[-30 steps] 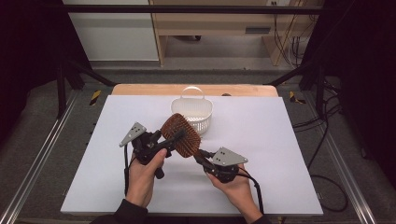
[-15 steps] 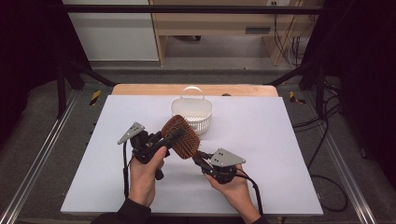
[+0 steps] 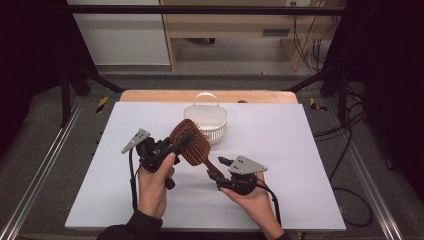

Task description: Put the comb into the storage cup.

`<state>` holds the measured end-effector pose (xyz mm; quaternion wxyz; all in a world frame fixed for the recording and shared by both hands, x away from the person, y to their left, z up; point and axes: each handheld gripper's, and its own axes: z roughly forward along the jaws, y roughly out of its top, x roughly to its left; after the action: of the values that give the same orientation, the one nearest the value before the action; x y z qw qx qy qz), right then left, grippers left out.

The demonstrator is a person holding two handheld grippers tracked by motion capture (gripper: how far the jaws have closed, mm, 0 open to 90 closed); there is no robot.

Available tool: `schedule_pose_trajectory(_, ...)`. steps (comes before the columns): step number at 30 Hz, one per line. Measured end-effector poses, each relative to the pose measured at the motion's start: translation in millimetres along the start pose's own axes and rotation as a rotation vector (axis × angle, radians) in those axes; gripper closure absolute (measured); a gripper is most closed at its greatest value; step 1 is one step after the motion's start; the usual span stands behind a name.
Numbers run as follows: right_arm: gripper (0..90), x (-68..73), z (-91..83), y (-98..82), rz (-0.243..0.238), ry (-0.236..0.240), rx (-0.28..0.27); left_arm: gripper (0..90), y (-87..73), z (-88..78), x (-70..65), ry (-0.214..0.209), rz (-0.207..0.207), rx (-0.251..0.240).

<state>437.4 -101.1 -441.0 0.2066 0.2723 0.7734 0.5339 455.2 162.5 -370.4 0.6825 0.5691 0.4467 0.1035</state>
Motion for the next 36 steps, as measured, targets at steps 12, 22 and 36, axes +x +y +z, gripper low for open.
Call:
schedule_pose_trajectory(12,13.4,-18.4,-12.3,-0.5,0.039,-0.122,-0.026,52.0,-0.6,-0.9,-3.3,0.026,0.011,-0.016)
schedule_pose_trajectory(22,6.6,-45.2,-44.3,-24.7,0.089,-0.171,-0.021,51.9,7.2,2.2,-8.5,0.005,0.024,-0.003)
schedule_pose_trajectory(36,5.4,-68.9,-76.7,-51.5,0.149,-0.301,-0.117,51.8,22.9,21.2,-28.7,-0.025,0.000,0.002)
